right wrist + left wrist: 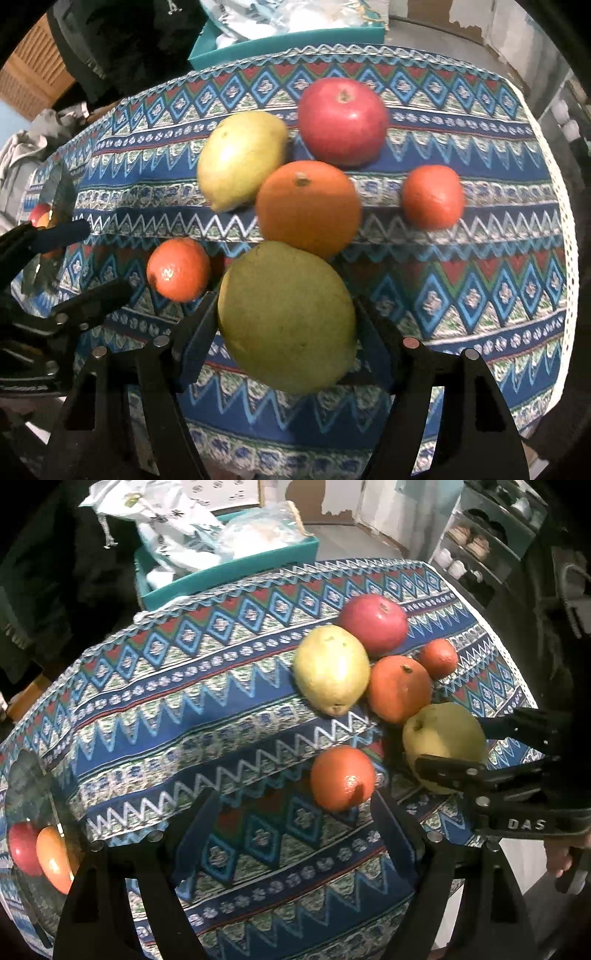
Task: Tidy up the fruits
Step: 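Grasp the large green pear with the right gripper while the left grasps an orange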
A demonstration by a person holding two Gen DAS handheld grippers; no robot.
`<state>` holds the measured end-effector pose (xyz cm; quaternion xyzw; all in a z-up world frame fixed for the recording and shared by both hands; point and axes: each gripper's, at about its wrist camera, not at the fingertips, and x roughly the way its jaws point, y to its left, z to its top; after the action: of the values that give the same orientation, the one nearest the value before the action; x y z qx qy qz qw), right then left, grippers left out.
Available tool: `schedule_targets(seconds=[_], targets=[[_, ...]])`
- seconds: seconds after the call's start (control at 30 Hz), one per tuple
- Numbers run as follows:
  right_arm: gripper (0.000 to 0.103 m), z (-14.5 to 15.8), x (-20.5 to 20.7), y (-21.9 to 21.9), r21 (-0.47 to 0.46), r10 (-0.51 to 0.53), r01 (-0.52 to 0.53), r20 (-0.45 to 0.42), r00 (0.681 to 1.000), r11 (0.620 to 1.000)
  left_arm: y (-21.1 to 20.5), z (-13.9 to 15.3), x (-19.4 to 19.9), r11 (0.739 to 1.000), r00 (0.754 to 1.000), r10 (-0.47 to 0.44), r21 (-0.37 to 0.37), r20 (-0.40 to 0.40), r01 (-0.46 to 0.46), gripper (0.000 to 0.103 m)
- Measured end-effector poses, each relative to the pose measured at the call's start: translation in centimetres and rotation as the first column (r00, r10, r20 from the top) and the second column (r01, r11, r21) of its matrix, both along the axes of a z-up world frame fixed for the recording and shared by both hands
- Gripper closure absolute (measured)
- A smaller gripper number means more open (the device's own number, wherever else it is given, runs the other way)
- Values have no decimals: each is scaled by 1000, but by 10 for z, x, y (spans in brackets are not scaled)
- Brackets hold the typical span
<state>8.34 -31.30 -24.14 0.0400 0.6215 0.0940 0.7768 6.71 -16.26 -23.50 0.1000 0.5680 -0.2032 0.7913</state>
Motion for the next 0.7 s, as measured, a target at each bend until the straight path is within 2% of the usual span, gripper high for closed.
schedule_targets(seconds=[0.1, 0.27, 0.57, 0.7], targets=[[31, 4, -4, -8, 5, -11, 11, 7, 1000, 1000, -10, -5, 1, 1000, 1000, -7, -1, -12, 7, 18], [31, 8, -13, -29, -1, -30, 30, 13, 999, 1000, -30, -22, 3, 998, 999, -43, 41, -29, 45, 17], [31, 4, -22, -60, -22, -78, 78, 7, 997, 997, -55, -34, 11, 999, 997, -45, 2, -68, 45, 16], [30, 5, -23, -76, -18, -111, 111, 16, 994, 994, -67, -37, 14, 998, 995, -65, 12, -74, 66, 16]])
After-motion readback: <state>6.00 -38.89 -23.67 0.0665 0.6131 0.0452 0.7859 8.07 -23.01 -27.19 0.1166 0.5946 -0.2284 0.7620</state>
